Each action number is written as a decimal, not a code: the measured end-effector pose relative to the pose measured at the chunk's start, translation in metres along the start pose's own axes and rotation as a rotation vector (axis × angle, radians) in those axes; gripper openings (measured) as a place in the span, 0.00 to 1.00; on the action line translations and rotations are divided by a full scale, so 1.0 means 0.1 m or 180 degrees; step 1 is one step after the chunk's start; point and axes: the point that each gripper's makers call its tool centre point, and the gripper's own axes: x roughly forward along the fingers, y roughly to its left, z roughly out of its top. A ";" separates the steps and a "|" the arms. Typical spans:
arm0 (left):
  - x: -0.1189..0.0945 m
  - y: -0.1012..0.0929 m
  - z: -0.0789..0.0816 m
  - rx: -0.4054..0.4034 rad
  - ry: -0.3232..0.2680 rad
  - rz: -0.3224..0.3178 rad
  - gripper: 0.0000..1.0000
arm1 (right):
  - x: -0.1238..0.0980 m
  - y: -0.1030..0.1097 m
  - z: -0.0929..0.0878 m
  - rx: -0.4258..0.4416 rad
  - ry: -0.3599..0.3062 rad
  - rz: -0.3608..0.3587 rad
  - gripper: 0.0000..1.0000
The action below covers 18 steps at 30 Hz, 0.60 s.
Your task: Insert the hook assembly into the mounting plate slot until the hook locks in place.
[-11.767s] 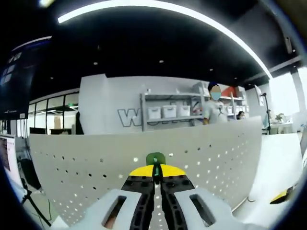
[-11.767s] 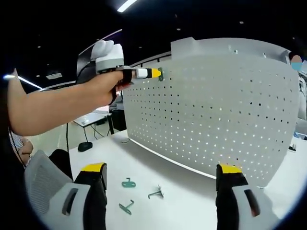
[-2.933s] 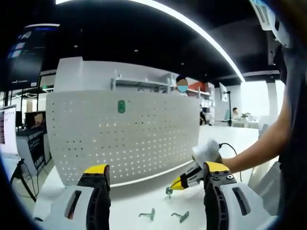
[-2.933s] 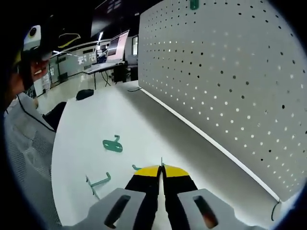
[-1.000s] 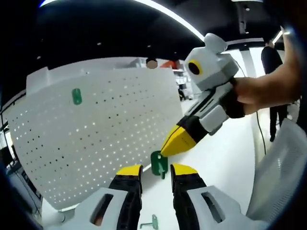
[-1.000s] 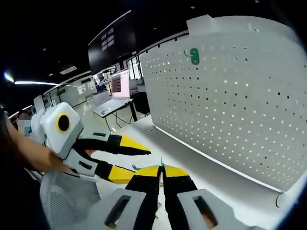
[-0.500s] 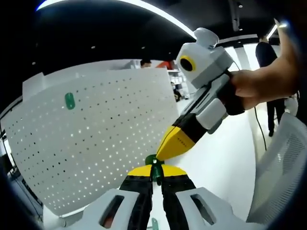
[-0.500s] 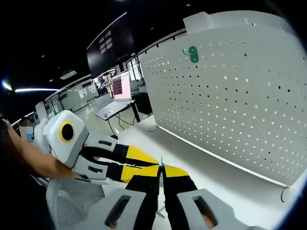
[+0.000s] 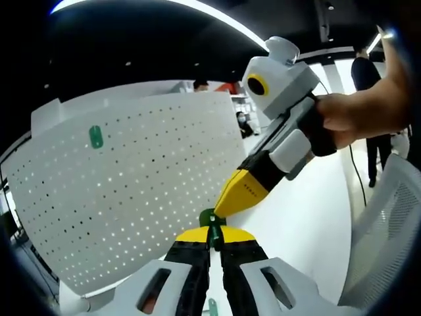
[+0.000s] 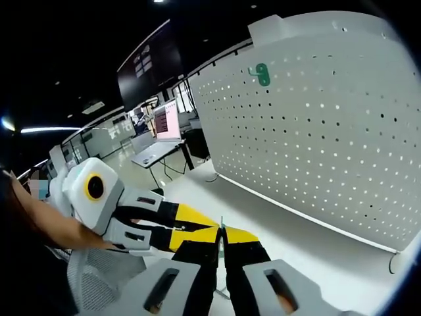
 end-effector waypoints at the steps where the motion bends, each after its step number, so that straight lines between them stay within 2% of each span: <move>1: 0.00 0.00 0.01 -0.0002 -0.0010 0.0004 0.04 | 0.00 0.00 0.00 0.0016 -0.0003 0.0006 0.00; 18: 0.00 0.00 0.03 -0.0008 -0.0008 0.0017 0.03 | -0.02 0.01 0.01 0.0073 -0.0037 0.0018 0.01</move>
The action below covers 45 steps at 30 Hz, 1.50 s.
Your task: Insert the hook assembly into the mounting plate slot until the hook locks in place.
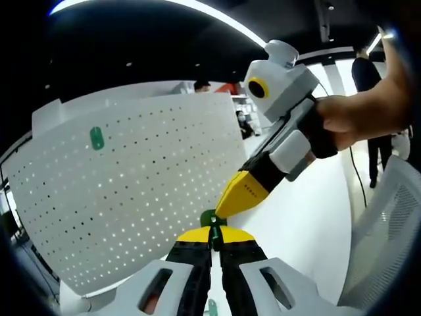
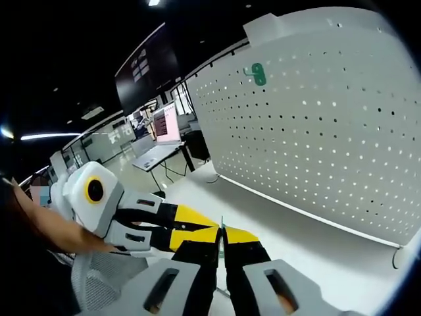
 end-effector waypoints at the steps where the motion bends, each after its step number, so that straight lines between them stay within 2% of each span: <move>1: 0.00 0.00 0.00 -0.0008 0.0000 0.0004 0.03 | 0.00 0.00 0.01 -0.0011 -0.0022 0.0004 0.01; 4: -0.01 0.02 0.01 -0.0063 -0.0003 0.0032 0.03 | -0.01 0.02 0.05 -0.0082 -0.0106 0.0007 0.02; 6: -0.02 0.04 0.01 -0.0108 -0.0014 0.0044 0.03 | -0.02 0.04 0.07 -0.0108 -0.0144 0.0013 0.10; 9: -0.03 0.07 0.01 -0.0154 -0.0020 0.0081 0.03 | -0.04 0.04 0.08 -0.0210 -0.0173 -0.0009 0.13; 11: -0.04 0.09 0.01 -0.0192 -0.0028 0.0102 0.03 | -0.05 0.04 0.11 -0.0301 -0.0262 -0.0026 0.23; 18: -0.07 0.19 0.04 -0.0260 -0.0049 0.0179 0.03 | -0.09 0.06 0.19 -0.0455 -0.0470 -0.0012 0.45; 20: -0.08 0.20 0.05 -0.0274 -0.0058 0.0190 0.03 | -0.10 0.06 0.22 -0.0501 -0.0524 -0.0035 0.54; 24: -0.08 0.25 0.08 -0.0292 -0.0073 0.0226 0.03 | -0.10 0.04 0.23 -0.0610 -0.0530 -0.0094 0.63; 29: -0.10 0.33 0.14 -0.0324 -0.0111 0.0285 0.03 | -0.14 0.04 0.30 -0.0669 -0.0668 -0.0115 0.76; 40: -0.16 0.59 0.27 -0.0409 -0.0195 0.0474 0.03 | -0.20 0.02 0.31 -0.0794 -0.0780 -0.0184 0.93; 45: -0.19 0.84 0.37 -0.0460 -0.0259 0.0686 0.03 | -0.24 0.01 0.28 -0.0816 -0.0789 -0.0245 0.97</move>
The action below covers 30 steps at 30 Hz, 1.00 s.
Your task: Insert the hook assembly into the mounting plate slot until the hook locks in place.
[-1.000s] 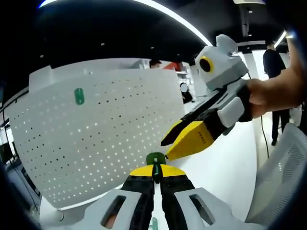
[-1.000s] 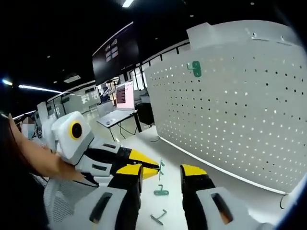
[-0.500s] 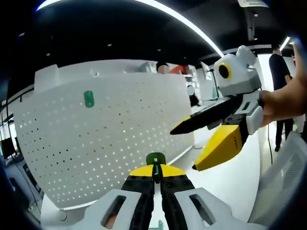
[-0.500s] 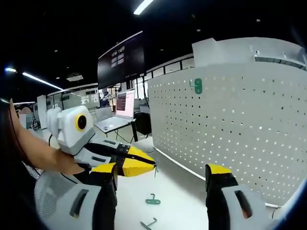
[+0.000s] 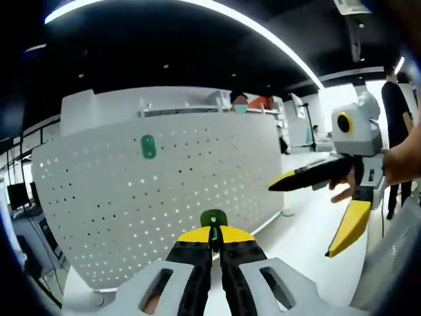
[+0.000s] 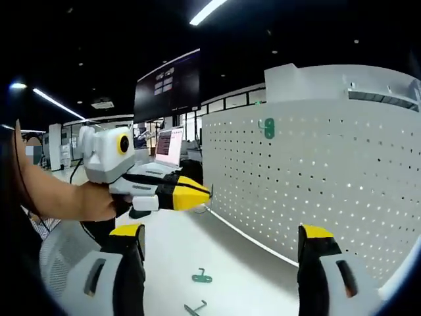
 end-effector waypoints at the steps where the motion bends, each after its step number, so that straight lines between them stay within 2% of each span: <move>1: 0.01 0.06 0.05 -0.0008 -0.0038 0.0034 0.03 | -0.02 -0.01 -0.01 0.0006 -0.0006 -0.0011 0.97; 15: 0.15 0.74 0.64 -0.0087 -0.0413 0.0546 0.03 | -0.16 -0.03 0.00 0.0026 -0.0031 -0.0083 0.96; 30: 0.46 1.09 1.03 -0.0112 -0.0590 0.0820 0.03 | -0.23 -0.10 -0.01 0.0081 -0.0038 -0.0143 0.94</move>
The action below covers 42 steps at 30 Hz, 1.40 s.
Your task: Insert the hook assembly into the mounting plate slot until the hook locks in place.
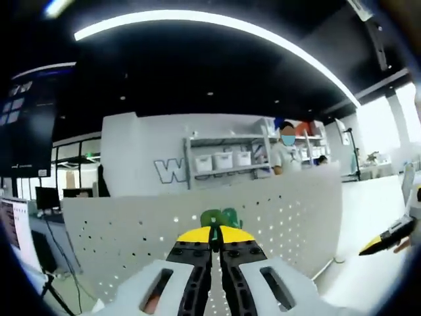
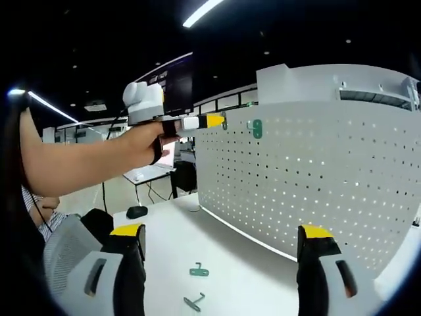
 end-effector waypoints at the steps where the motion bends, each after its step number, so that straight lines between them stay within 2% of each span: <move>1: 0.04 0.00 0.00 0.0015 0.0001 0.0005 0.03 | -0.01 -0.01 0.00 0.0004 -0.0002 -0.0011 0.94; 7: 0.21 0.07 -0.02 0.0065 0.0016 0.0069 0.03 | -0.04 -0.06 -0.02 0.0024 0.0007 -0.0056 0.93; 15: 0.37 0.17 -0.13 0.0082 0.0082 0.0140 0.03 | -0.05 -0.13 -0.08 0.0072 0.0046 -0.0117 0.93; 27: 0.43 0.21 -0.22 0.0070 0.0109 0.0201 0.02 | -0.05 -0.20 -0.12 0.0092 0.0091 -0.0159 0.92; 42: 0.43 0.18 -0.23 0.0141 0.0106 0.0267 0.02 | -0.05 -0.21 -0.16 0.0103 0.0134 -0.0174 0.91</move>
